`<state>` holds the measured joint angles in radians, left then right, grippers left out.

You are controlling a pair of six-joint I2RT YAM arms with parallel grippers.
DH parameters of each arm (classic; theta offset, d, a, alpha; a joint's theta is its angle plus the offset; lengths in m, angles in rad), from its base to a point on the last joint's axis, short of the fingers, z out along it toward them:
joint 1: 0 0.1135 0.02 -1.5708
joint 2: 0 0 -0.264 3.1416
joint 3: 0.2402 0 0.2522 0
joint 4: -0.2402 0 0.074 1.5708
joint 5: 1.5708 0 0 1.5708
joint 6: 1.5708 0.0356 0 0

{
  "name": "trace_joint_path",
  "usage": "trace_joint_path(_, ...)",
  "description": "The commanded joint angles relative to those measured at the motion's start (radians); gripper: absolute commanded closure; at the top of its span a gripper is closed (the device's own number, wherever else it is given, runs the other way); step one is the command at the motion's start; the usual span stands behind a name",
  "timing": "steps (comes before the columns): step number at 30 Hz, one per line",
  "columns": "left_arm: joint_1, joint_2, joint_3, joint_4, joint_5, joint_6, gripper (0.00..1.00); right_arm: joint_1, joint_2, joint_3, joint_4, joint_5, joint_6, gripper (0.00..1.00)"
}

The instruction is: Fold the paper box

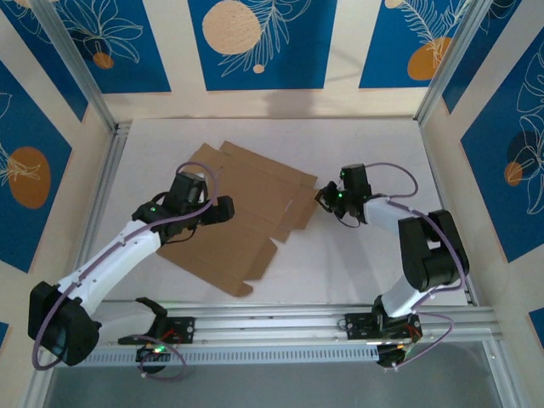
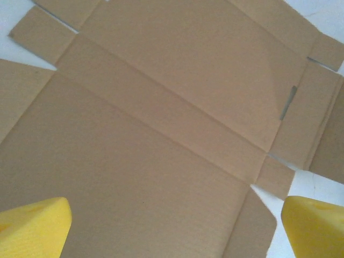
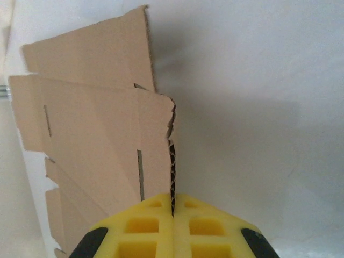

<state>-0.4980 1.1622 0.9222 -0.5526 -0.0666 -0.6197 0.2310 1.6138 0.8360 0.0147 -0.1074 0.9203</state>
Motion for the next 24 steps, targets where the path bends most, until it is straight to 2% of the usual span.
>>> trace_joint_path(1, 0.053, -0.006, -0.017, 0.015, 0.021, -0.005, 0.0, -0.011, 0.072, 0.189, -0.208, -0.033, -0.266, 0.94)
trace_joint_path(3, 0.084, -0.004, -0.007, 0.01, 0.015, 0.016, 0.0, -0.022, 0.143, 0.317, -0.353, 0.012, -0.376, 0.94)
trace_joint_path(5, 0.098, 0.004, 0.017, 0.008, -0.002, 0.045, 0.0, -0.031, 0.197, 0.403, -0.417, 0.051, -0.434, 0.92)
trace_joint_path(8, 0.099, 0.03, 0.047, 0.038, 0.002, 0.092, 0.01, -0.065, 0.279, 0.509, -0.449, -0.034, -0.488, 0.92)
trace_joint_path(11, 0.099, 0.088, 0.073, 0.06, 0.046, 0.073, 0.02, -0.087, 0.364, 0.62, -0.481, -0.129, -0.553, 0.93)
trace_joint_path(13, 0.099, 0.127, 0.083, 0.079, 0.091, 0.04, 0.04, -0.11, 0.364, 0.605, -0.399, -0.198, -0.538, 0.93)
trace_joint_path(15, 0.099, 0.164, 0.087, 0.111, 0.139, 0.01, 0.05, -0.133, 0.335, 0.533, -0.231, -0.277, -0.5, 0.9)
trace_joint_path(18, 0.102, 0.208, 0.122, 0.119, 0.166, -0.017, 0.06, -0.142, 0.281, 0.425, -0.017, -0.276, -0.467, 0.89)
trace_joint_path(24, 0.119, 0.292, 0.266, 0.086, 0.232, -0.072, 0.07, -0.139, 0.211, 0.346, 0.107, -0.245, -0.477, 0.92)
